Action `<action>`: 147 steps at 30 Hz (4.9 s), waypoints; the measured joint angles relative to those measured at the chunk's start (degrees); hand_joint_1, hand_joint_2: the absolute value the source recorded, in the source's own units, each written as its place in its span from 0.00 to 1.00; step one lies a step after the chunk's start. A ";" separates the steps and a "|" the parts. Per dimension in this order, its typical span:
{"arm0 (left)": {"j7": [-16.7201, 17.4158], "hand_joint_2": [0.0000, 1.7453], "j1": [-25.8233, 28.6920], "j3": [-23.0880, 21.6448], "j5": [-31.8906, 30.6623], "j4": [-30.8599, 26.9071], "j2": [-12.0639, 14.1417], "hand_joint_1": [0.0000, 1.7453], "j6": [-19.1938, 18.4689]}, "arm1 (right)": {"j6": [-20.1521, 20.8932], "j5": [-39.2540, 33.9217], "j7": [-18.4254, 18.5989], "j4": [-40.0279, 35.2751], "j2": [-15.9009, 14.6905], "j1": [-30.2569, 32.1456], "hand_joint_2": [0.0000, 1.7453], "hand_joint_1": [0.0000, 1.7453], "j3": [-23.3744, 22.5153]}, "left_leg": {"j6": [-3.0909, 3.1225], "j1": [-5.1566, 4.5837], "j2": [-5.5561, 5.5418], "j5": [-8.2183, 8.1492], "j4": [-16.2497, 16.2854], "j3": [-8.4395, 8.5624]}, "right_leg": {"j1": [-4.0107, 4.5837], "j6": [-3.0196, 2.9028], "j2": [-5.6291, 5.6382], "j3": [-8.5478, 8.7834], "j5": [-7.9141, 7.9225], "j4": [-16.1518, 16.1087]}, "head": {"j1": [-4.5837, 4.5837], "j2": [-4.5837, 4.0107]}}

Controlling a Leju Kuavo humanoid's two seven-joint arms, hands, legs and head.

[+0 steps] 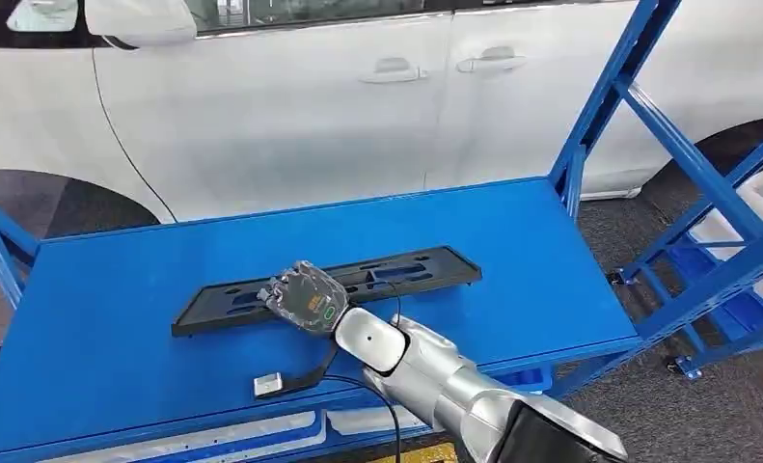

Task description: Take the parts from the cabinet and place them on the table.

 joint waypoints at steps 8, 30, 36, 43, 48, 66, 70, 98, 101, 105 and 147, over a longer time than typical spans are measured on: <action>-1.22 1.00 -0.38 -0.35 0.00 0.00 0.17 0.00 0.48 | -5.26 -7.22 -5.72 -4.77 -1.37 1.24 1.00 1.00 -2.31 | -2.48 0.03 -0.12 -2.16 2.71 -1.51 | 0.16 -2.33 0.09 2.75 1.77 -7.14 | 0.00 0.00; -1.18 1.00 -0.36 -0.04 0.00 0.00 0.50 0.00 0.61 | -5.95 -30.56 -24.06 -29.47 -6.47 10.30 1.00 1.00 -17.44 | 0.07 0.12 -0.33 -0.23 1.11 -1.37 | 0.32 0.06 0.05 -3.25 -1.33 3.87 | 0.00 0.00; -1.20 1.00 -0.39 0.76 0.00 0.00 0.46 0.00 0.46 | 3.61 -57.93 -30.66 -41.03 -9.88 13.32 1.00 1.00 -19.17 | -1.49 -0.20 -0.36 -0.24 0.70 -1.17 | 1.00 -1.34 0.12 1.09 1.62 -5.81 | 0.00 0.00; -1.53 1.00 -0.15 1.27 0.00 0.00 0.48 0.00 0.46 | 13.29 -72.41 -33.44 -55.26 -12.89 17.63 1.00 1.00 -21.46 | -2.76 0.02 -0.34 -8.53 18.47 -8.96 | 0.48 -2.46 -0.11 1.74 2.00 -6.83 | 0.00 0.00; -1.64 1.00 -0.57 1.51 -0.02 0.00 0.48 0.00 0.46 | 13.51 -72.87 -33.42 -60.24 -13.97 18.36 1.00 1.00 -22.16 | -1.98 -0.28 -0.06 -1.22 1.13 -0.65 | 0.84 -1.41 0.18 1.54 1.14 -5.45 | 0.00 0.00; -1.81 1.00 -0.73 2.05 0.00 0.00 0.20 0.00 0.44 | 13.51 -72.87 -33.33 -63.39 -15.76 19.52 1.00 1.00 -22.97 | -1.20 -0.25 -0.35 -0.65 0.59 -0.51 | 0.79 -0.83 0.19 1.68 1.11 -5.69 | 0.00 0.00; -1.81 1.00 -0.80 2.08 0.00 0.00 0.15 0.00 0.44 | 13.88 -73.07 -33.42 -63.69 -15.82 19.45 1.00 1.00 -22.99 | -1.99 -0.23 -0.37 -4.90 6.68 -2.96 | 0.09 -2.16 -0.08 2.24 1.63 -6.75 | 0.00 0.00; -2.23 1.00 -1.29 2.27 0.00 0.00 0.26 0.00 -1.03 | 23.63 -87.34 -24.85 -80.17 -20.33 9.63 1.00 1.00 -25.42 | -1.77 -0.69 -0.18 2.54 0.80 -3.10 | 0.19 -1.40 0.23 4.01 0.13 -6.28 | 0.00 0.00; -2.12 1.00 -1.15 2.27 0.00 0.00 0.28 0.00 -1.27 | 23.72 -87.54 -25.29 -80.17 -20.41 10.01 1.00 1.00 -25.46 | -2.09 -0.29 -0.29 -4.58 7.56 -5.66 | 0.14 -2.35 -0.28 2.57 1.51 -6.40 | 0.00 0.00; -2.34 1.00 -1.00 2.27 0.00 0.00 0.28 0.00 -1.44 | 24.94 -89.65 -26.08 -79.80 -20.78 10.86 1.00 1.00 -25.64 | -2.30 -0.27 -0.28 -9.83 17.24 -6.60 | 0.52 -2.45 -0.34 -0.89 3.63 -5.89 | 0.00 0.00; 0.50 1.00 -0.24 5.09 -0.02 -0.09 0.98 0.00 0.94 | 29.62 -95.01 -32.37 -77.09 -24.94 20.94 1.00 1.00 -27.93 | 1.21 -0.75 0.45 -2.23 -1.46 3.87 | 0.25 0.56 -0.25 -5.52 0.10 -0.89 | 0.02 0.00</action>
